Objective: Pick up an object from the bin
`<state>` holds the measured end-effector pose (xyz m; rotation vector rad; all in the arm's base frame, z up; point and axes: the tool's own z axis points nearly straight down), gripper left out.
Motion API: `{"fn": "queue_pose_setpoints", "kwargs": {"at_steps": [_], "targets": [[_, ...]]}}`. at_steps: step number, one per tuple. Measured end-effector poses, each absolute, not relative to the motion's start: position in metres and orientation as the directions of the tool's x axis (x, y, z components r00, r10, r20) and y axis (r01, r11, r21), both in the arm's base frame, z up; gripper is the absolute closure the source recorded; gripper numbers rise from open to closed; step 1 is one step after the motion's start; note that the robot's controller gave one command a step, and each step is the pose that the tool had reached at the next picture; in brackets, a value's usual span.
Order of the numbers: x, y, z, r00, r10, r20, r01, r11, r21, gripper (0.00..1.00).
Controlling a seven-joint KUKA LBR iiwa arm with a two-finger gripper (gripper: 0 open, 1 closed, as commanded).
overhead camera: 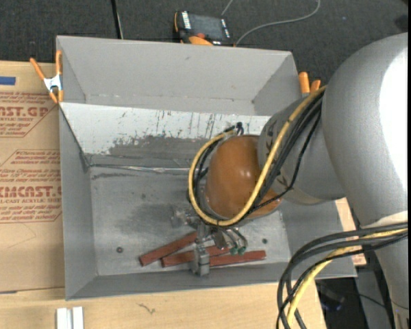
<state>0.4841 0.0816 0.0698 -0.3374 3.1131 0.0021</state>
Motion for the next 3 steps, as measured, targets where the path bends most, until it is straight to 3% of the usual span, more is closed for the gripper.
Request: {"fn": "queue_pose_setpoints", "kwargs": {"at_steps": [1, 2, 3], "targets": [[0.486, 0.082, 0.071, -0.977, -0.214, -0.008, -0.214, 0.977, 0.0, 0.0], [0.484, 0.082, 0.07, -0.977, -0.214, 0.0, -0.214, 0.977, 0.0, 1.0], [0.484, 0.082, 0.092, -0.977, -0.214, -0.001, -0.214, 0.977, 0.0, 1.0]]}}
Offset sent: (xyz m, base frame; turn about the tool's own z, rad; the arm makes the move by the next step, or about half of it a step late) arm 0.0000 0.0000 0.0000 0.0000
